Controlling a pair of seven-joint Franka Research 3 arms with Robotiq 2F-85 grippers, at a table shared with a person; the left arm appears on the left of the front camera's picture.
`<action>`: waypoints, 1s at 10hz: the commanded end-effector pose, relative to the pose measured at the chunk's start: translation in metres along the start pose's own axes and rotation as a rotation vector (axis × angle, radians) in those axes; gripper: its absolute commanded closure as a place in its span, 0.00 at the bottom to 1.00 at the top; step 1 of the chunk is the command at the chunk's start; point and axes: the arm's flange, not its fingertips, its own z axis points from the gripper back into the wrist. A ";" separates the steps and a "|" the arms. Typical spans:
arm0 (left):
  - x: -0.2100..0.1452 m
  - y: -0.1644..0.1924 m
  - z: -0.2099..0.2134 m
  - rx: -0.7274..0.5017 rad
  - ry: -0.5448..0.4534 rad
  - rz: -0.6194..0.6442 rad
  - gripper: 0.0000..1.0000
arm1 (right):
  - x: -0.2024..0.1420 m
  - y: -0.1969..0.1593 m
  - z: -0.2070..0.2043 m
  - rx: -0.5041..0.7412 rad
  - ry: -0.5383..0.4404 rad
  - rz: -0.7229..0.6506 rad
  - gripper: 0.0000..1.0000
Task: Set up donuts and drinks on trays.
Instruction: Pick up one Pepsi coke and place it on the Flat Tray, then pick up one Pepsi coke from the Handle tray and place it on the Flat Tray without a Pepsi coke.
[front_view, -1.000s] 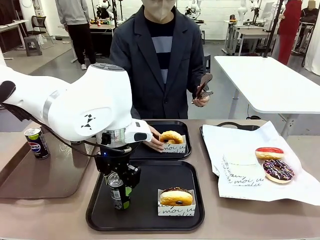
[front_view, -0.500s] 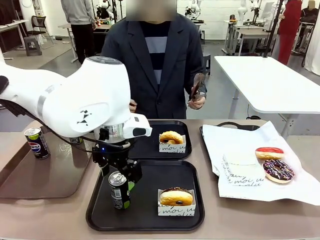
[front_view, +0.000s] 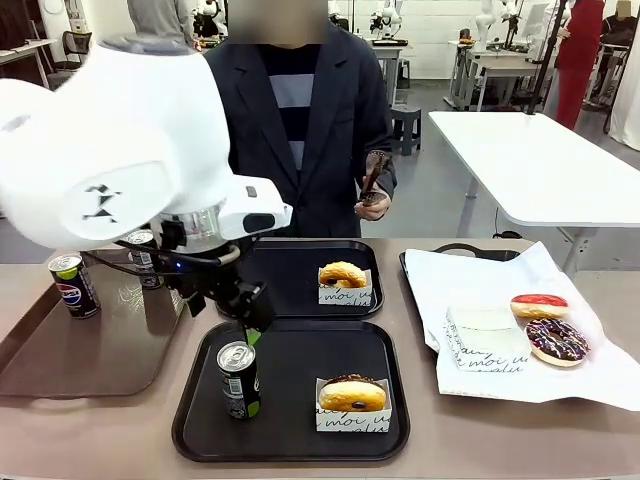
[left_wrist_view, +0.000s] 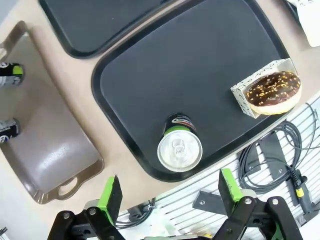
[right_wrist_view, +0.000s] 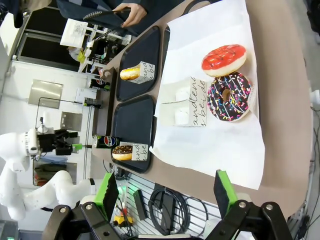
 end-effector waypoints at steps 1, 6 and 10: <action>-0.007 0.005 -0.009 0.043 0.014 0.057 0.00 | 0.003 -0.001 -0.001 0.031 -0.023 0.018 0.00; -0.002 0.002 0.002 0.009 0.001 0.013 0.00 | 0.003 -0.001 -0.001 0.031 -0.023 0.018 0.00; 0.035 0.153 0.035 0.065 -0.177 0.475 0.00 | 0.003 -0.001 -0.001 0.031 -0.023 0.018 0.00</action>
